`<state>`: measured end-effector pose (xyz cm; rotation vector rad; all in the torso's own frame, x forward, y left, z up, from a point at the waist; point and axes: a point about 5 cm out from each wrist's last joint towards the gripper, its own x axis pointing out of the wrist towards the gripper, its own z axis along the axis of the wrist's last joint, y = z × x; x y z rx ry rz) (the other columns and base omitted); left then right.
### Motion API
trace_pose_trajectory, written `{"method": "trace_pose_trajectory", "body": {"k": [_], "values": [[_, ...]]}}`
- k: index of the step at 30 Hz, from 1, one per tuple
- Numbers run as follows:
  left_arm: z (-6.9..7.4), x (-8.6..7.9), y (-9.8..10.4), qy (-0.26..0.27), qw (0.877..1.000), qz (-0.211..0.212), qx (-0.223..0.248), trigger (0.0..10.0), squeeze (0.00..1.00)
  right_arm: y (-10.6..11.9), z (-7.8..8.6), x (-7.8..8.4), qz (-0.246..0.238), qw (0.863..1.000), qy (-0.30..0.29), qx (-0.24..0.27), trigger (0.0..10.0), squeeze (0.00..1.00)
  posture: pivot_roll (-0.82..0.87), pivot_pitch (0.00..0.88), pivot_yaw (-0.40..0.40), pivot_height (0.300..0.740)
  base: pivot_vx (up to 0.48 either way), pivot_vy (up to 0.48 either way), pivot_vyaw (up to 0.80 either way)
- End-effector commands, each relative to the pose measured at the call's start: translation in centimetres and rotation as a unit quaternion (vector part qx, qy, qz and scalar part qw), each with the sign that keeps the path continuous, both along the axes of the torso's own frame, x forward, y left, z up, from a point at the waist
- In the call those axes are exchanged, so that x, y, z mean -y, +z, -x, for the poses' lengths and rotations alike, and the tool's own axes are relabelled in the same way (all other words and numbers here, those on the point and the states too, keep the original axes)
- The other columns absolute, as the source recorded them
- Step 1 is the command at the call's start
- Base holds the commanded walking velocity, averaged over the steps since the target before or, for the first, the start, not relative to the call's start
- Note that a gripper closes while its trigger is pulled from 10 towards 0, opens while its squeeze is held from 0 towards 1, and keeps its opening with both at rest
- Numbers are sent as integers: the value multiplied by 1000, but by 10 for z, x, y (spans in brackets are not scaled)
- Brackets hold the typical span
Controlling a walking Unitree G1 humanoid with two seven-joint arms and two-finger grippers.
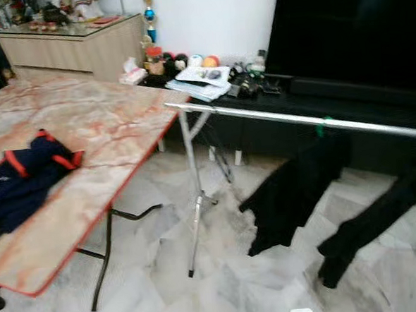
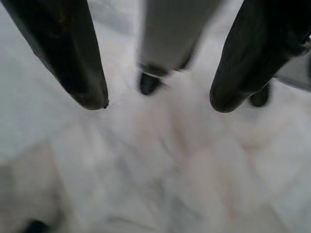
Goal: Hang hanger
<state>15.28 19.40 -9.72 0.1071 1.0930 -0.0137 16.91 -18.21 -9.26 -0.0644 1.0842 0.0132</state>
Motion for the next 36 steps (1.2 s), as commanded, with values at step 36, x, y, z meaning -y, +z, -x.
{"method": "trace_pose_trajectory", "body": {"k": [36], "values": [[5, -4, -1, 5, 1000, 3, -12, 10000, 0, 2, -6, -8, -3, 1000, 2, 7, 10000, 0, 115, 0, 3, 740, 0, 0, -493]]}}
